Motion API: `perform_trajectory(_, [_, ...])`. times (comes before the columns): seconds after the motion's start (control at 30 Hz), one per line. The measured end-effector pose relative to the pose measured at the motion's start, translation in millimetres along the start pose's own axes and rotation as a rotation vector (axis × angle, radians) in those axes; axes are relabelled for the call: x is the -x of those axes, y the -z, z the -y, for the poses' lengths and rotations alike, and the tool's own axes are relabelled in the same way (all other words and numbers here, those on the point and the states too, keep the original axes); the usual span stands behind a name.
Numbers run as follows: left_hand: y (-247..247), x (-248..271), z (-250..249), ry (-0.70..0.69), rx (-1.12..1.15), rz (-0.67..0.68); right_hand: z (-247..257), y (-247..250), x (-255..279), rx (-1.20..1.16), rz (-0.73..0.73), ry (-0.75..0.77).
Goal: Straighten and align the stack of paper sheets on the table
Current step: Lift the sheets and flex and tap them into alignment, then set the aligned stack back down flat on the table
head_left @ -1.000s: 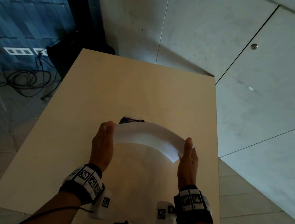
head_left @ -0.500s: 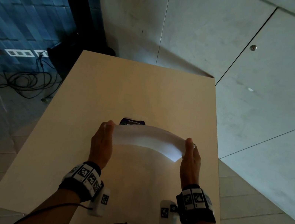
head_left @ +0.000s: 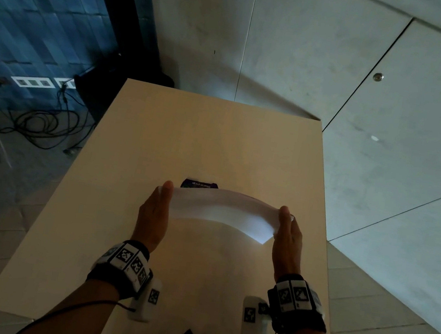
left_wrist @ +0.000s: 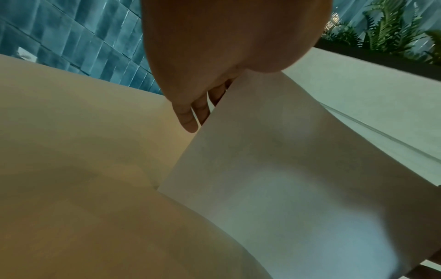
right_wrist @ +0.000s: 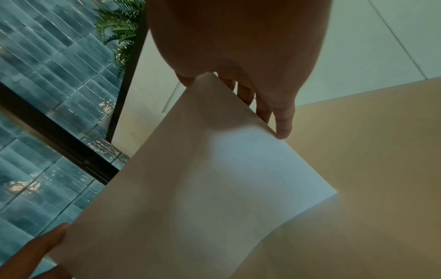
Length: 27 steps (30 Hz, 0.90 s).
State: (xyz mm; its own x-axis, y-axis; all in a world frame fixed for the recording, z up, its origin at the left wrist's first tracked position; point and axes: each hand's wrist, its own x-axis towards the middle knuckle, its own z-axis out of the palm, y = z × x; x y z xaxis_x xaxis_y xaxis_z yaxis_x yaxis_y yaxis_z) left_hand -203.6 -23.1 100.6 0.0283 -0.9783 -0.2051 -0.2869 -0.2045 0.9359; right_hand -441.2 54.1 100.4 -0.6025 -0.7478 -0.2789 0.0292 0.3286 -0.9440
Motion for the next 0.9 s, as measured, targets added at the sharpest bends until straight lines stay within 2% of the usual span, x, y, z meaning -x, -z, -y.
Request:
perform_trajectory(0.2, [1.9,1.8,10.5,-0.104,-0.02,0.026,-3.2,1.5,0.0,-0.006,0.0,-0.007])
perform_trajectory(0.37, [4.9,5.4,22.0,-0.073,-0.025,0.112,4.6,2.7,0.8,0.048,-0.024,0.024])
perform_trajectory(0.5, [7.6,4.2,26.2,-0.174,-0.162,0.031,25.8,8.9,7.1,0.204,-0.03,0.211])
perform_trajectory(0.63, [10.8,4.6,24.3,-0.255,-0.224,0.034,44.2,11.1,-0.8,0.698,0.034,0.51])
perform_trajectory(0.73, [12.7,2.9,24.2,-0.305,-0.285,0.044,65.5,-2.6,-1.5,0.96,0.217,0.608])
perform_trajectory(0.83, [12.5,1.9,18.3,-0.393,-0.338,0.036,75.4,-27.4,2.1,1.079,0.482,0.625])
perform_trajectory(0.9, [12.5,2.2,7.9,-0.471,-0.349,0.032,73.6,-40.9,3.4,1.143,0.563,0.632])
